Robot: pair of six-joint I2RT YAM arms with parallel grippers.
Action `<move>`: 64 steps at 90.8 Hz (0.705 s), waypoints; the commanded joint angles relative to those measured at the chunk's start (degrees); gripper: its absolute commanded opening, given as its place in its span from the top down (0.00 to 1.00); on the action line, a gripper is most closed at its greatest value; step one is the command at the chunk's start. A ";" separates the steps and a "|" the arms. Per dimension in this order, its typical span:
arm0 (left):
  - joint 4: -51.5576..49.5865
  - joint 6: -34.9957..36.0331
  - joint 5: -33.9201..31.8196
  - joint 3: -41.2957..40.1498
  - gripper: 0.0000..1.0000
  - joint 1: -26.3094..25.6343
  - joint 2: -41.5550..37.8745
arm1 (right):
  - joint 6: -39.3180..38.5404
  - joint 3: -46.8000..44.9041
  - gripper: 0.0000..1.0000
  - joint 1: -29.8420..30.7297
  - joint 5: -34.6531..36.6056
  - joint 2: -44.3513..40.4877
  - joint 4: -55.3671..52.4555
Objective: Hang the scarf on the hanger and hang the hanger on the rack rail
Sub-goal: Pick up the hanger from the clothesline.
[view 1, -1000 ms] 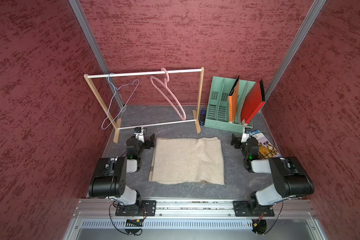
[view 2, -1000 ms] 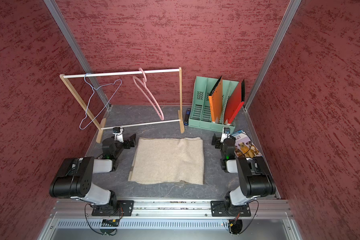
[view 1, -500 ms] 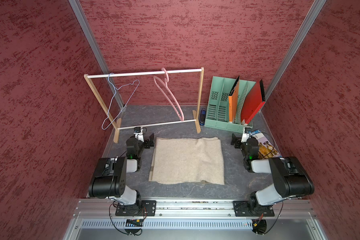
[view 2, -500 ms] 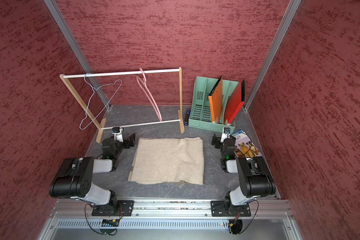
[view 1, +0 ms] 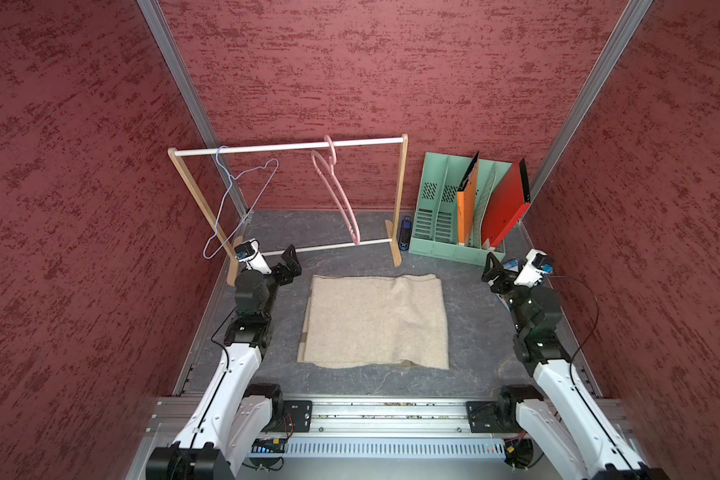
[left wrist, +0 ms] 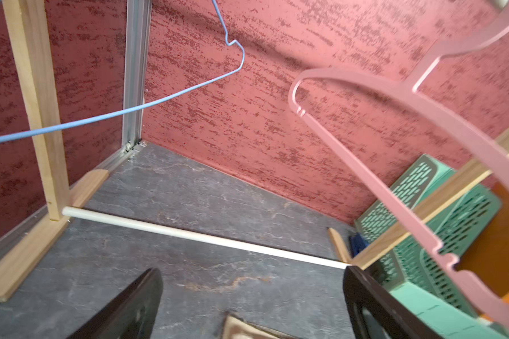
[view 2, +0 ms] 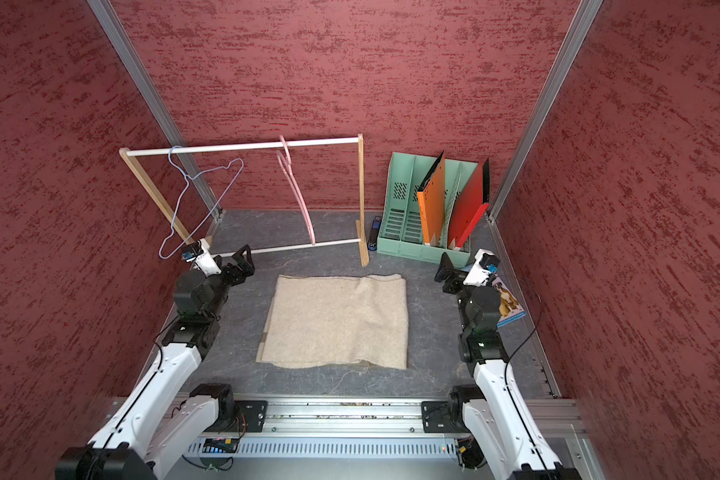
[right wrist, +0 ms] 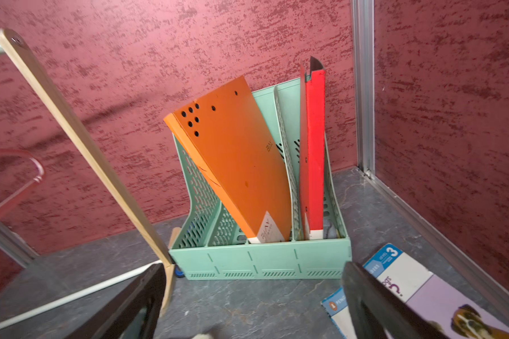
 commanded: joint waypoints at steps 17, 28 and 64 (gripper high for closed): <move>-27.32 -9.82 5.26 22.40 0.00 -10.02 4.01 | 8.96 7.90 0.02 0.76 -9.76 -2.70 -27.33; -33.54 -8.29 3.41 35.46 0.00 -15.66 13.18 | 11.49 7.80 0.01 0.85 -10.53 -2.85 -28.19; -41.52 -1.45 -5.60 67.76 0.00 -20.00 41.91 | 12.42 4.93 0.02 0.99 -6.59 -4.06 -28.41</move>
